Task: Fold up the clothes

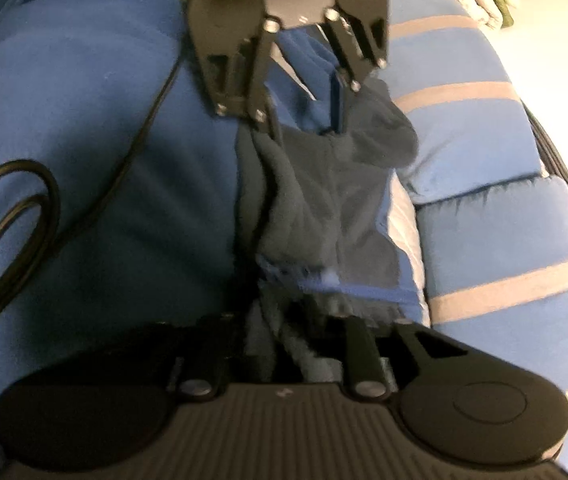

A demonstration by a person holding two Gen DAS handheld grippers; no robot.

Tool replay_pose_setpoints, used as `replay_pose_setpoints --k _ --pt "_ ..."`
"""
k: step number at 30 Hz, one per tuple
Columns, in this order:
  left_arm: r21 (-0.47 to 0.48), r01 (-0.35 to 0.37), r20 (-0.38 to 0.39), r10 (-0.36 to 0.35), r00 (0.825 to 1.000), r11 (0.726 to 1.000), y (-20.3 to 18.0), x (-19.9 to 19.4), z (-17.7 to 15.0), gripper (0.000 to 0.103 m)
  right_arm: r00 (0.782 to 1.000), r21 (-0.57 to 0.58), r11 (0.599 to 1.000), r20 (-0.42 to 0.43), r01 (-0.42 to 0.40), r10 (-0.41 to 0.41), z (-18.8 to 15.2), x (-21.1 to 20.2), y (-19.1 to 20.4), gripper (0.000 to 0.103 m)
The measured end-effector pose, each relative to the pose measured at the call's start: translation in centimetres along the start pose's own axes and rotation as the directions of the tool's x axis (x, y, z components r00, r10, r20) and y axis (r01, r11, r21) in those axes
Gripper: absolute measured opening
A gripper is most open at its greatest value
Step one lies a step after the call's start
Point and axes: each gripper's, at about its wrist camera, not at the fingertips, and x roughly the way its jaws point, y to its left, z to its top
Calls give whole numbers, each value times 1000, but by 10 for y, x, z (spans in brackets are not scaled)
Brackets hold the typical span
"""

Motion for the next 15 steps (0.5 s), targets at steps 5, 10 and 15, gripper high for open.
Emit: replay_pose_setpoints --k 5,10,15 --pt "43 -53 -80 56 995 998 7 -10 -14 47 1000 -6 1000 12 9 -9 -28 -37 -6 85" --pt "129 -124 -51 131 990 984 5 -22 -32 59 988 -73 986 -28 148 -150 -59 -49 -3 87" --pt "277 -167 67 154 986 946 -14 -21 -42 60 977 -146 966 13 212 -213 -70 -28 -2 87"
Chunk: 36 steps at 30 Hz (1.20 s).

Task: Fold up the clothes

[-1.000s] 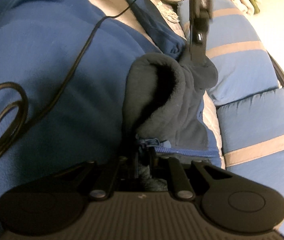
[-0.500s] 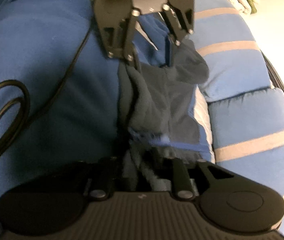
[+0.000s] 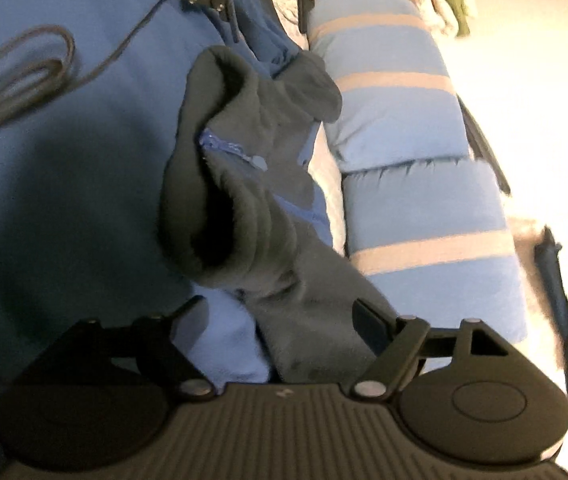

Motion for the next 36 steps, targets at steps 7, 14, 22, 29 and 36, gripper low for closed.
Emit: replay_pose_setpoints --k 7,14,22,29,36 --pt "295 -120 128 85 988 948 -41 15 -12 60 996 -260 964 85 52 -31 -7 34 25 81" --pt "357 -212 296 105 949 910 -56 11 -23 60 982 -292 953 189 77 -21 -9 39 32 42" --pt "380 -258 352 119 928 888 -64 13 -14 61 972 -53 997 233 53 -39 -7 9 -21 26" --pt "376 -259 379 107 919 890 -62 17 -13 66 973 140 990 223 29 -60 -5 -15 -60 23" --pt "339 -193 370 58 927 921 -49 6 -13 66 973 263 965 218 18 -77 -7 -16 -86 21"
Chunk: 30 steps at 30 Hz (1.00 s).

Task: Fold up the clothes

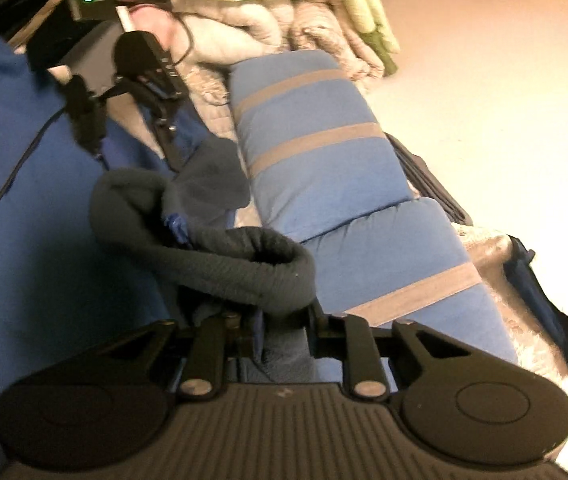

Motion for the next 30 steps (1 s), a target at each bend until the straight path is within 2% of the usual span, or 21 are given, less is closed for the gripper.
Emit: replay_pose_setpoints --k 5,8,12,14,18,20,23,25,28,30 --pt "-72 143 32 -141 990 987 19 -9 5 67 999 -28 999 -15 -41 40 -1 2 3 19" --pt "-122 162 39 -158 987 979 29 -9 11 67 996 5 997 -33 -77 77 -1 1 2 18" --pt "-224 198 45 -193 980 954 43 -6 19 68 990 64 989 -45 -130 133 1 0 -10 17" --pt "-286 213 40 -211 977 934 48 -3 21 72 988 98 985 -42 -142 146 4 2 -22 17" --pt "-430 220 26 -231 972 876 54 5 23 73 990 183 974 -26 -133 140 9 9 -51 17" --pt "-467 187 1 -211 977 864 52 12 27 73 991 220 968 -18 -123 130 11 14 -66 17" --pt "-484 97 -63 -145 987 870 47 25 34 73 993 259 959 -14 -112 120 11 18 -78 17" --pt "-485 17 -126 -89 988 874 45 36 42 73 994 272 957 -12 -106 113 11 19 -84 17" --pt "-464 -112 -212 13 977 878 43 49 53 73 994 286 953 -12 -102 110 10 18 -86 17" --pt "-451 -194 -246 87 965 871 46 51 55 61 994 287 953 -15 -100 109 8 17 -85 17"
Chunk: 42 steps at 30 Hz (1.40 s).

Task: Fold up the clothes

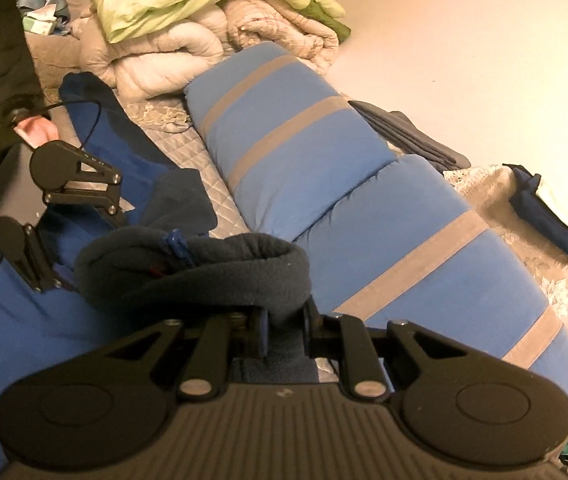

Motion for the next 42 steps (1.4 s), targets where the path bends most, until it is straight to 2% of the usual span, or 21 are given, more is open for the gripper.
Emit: replay_pose_setpoints --k 1,2,4,5,8,11,15,18,23,26,31,34,35,36,37,38,39,41,42 --pt "-7 -40 -4 40 999 999 4 1 1 44 1000 0 1000 -1 1 -1 -1 -1 0 17" --pt "-17 -74 -17 74 997 997 10 1 2 34 1000 -4 1000 -7 1 -1 -4 -2 2 17" --pt "-59 -123 -40 121 992 991 29 1 0 21 1000 -15 1000 -19 0 -1 -11 -6 5 17" --pt "-81 -141 -48 137 989 987 40 2 -3 19 1000 -18 1000 -24 -7 6 -15 -7 7 17" --pt "-81 -169 -59 165 985 982 70 15 -10 16 999 -17 1000 -31 -20 20 -21 -6 11 17" --pt "-29 -204 -60 202 978 979 95 45 -12 15 999 -4 999 -19 39 -39 -17 13 -2 17" --pt "-25 -213 -106 209 972 977 131 107 -12 15 992 8 992 -10 128 -128 -10 43 -26 16" --pt "-38 -211 -152 203 967 977 153 158 -13 14 976 7 976 -37 216 -215 -7 81 -55 16" --pt "-78 -172 -231 150 961 982 165 232 -22 13 946 84 949 -140 304 -291 -20 153 -96 16" --pt "-93 -138 -273 108 956 986 158 268 -29 13 938 162 936 -208 312 -277 -36 190 -112 16" --pt "-140 -112 -304 65 950 984 145 299 -32 13 923 262 917 -321 301 -211 -61 235 -117 16" --pt "-172 -111 -319 51 946 979 144 310 -32 18 914 336 888 -360 313 -186 -70 247 -119 17" --pt "-178 -115 -325 52 944 977 146 310 -31 28 913 385 867 -371 317 -169 -70 248 -123 20" --pt "-184 -127 -336 59 940 975 150 310 -31 40 910 430 842 -385 324 -154 -70 248 -128 36" --pt "-192 -145 -351 71 934 971 156 309 -32 69 907 469 818 -398 332 -140 -70 247 -133 43" --pt "-207 -154 -369 69 927 966 163 308 -34 91 902 496 801 -414 336 -122 -69 246 -138 55" --pt "-236 -145 -389 43 920 961 173 306 -37 93 893 493 799 -435 344 -116 -68 244 -140 73" --pt "-309 -129 -422 -14 907 942 193 297 -45 93 877 461 812 -464 359 -124 -65 236 -139 87" --pt "-345 -125 -437 -41 899 930 202 292 -50 93 875 444 820 -465 360 -133 -64 228 -136 88"
